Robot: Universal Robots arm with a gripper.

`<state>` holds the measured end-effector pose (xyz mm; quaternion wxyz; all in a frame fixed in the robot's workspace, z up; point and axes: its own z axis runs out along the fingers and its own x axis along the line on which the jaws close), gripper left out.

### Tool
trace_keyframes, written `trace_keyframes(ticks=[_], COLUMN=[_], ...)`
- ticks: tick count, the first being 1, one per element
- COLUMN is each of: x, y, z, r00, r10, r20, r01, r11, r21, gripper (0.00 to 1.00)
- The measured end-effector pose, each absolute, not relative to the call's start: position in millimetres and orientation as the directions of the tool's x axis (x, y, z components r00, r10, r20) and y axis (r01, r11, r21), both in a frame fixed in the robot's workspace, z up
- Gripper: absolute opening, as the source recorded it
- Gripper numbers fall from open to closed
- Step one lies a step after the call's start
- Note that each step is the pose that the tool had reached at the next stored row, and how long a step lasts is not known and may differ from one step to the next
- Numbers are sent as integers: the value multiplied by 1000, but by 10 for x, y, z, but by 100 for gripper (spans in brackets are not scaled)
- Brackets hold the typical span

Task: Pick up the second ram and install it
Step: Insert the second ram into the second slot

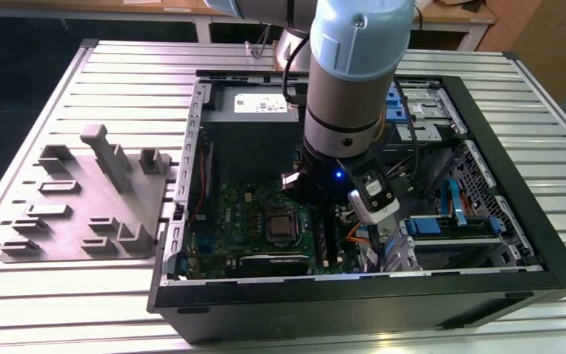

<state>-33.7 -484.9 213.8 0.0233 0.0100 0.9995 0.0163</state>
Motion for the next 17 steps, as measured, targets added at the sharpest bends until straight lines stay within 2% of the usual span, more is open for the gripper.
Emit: trace_keyframes(ticks=[5, 6, 10, 17], x=[-337, -337, -337, -337], y=[-4849, -4849, -4849, -4849], z=[2135, 2135, 2145, 2364], r00=[-999, -999, -999, -999], r10=[21, 21, 21, 21], r20=[-46, -46, -46, -46], r01=[19, 19, 19, 19], r11=[999, 999, 999, 999], r21=[34, 34, 33, 33], gripper=[13, 19, 19, 19])
